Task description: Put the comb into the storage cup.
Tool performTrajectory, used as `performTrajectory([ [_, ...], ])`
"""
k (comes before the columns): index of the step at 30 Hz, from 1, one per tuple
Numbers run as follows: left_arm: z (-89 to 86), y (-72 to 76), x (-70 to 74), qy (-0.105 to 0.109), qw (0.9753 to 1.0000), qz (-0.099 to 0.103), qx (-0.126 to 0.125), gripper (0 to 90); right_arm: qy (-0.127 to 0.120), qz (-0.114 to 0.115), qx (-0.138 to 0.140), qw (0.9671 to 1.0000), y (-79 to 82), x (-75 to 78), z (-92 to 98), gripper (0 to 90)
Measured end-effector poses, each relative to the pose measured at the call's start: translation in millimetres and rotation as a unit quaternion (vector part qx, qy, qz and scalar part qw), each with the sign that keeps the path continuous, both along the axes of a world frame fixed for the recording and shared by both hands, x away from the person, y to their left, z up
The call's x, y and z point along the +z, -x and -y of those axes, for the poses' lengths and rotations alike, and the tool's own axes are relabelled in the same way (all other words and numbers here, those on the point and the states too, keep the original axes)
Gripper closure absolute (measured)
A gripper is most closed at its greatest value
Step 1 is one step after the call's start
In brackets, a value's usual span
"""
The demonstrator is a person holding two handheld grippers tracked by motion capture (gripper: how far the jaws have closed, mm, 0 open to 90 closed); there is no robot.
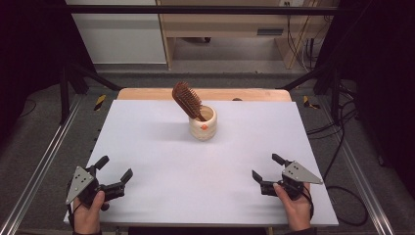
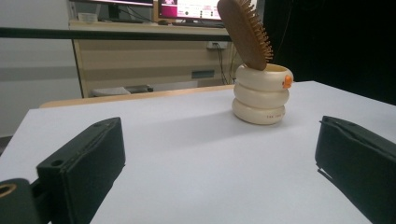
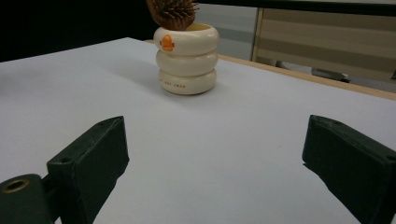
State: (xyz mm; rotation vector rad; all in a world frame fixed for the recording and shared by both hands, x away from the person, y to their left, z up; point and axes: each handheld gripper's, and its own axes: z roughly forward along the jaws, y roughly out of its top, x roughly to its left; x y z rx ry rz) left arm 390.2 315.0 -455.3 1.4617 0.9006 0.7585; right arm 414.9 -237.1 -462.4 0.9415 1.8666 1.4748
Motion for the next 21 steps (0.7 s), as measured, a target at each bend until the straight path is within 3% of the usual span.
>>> performTrajectory([
  [6,1.5,6.4,2.5,0.000,0.9999,0.010,0.003,1.6,-0.006,0.005,-0.019,0.9998,-0.4,-0.8,16.7,7.4],
  [14,10.9,6.9,1.8,-0.037,0.9993,0.009,-0.003,1.2,-0.022,0.008,-0.054,0.9983,-1.8,-7.3,37.2,6.8],
  [17,9.9,5.1,2.4,-0.025,0.9996,0.009,0.006,1.5,-0.034,0.010,-0.074,0.9966,-4.5,-9.4,40.6,5.9],
  [21,9.1,5.0,-0.2,-0.027,0.9996,0.001,0.002,1.5,-0.031,0.004,-0.091,0.9954,-8.4,-12.1,39.3,4.9],
])
